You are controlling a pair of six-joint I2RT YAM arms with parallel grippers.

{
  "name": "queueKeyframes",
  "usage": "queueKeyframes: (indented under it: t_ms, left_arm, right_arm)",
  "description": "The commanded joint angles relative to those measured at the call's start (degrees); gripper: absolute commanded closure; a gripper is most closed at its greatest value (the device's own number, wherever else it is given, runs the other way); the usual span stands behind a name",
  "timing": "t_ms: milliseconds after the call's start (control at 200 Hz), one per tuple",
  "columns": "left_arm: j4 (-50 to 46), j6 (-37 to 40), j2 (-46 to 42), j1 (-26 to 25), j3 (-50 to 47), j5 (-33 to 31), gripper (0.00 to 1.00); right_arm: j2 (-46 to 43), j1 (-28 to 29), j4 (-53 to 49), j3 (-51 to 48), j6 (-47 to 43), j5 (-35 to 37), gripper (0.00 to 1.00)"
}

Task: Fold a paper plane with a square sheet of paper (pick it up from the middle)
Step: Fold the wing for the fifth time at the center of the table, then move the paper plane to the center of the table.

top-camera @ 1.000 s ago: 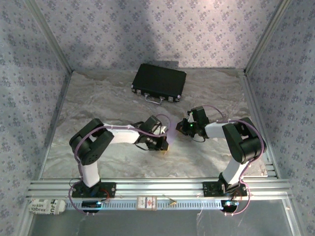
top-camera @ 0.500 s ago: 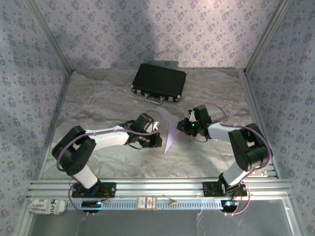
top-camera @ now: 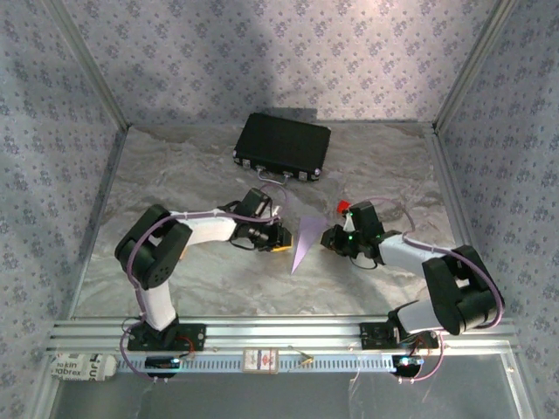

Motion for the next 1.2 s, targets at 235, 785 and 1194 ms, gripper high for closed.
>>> queueKeyframes:
  t_ms: [235,785,1194]
  left_arm:
    - [-1.8,1.9,4.3,-0.8,3.5,2.9,0.75]
    - [-1.9,2.3,6.2,-2.8,4.7,4.5,0.73]
    - [-1.2,2.4,7.6,-3.1,5.7,7.0,0.75]
  right_arm:
    - [-0.9,2.1,-1.0,0.1,1.2,1.0,0.81]
    - [2.4,5.6,0.5,-0.5,1.8,0.1,0.84]
    - [5.8,7.0,3.0,-0.7,2.7,-1.4,0.86]
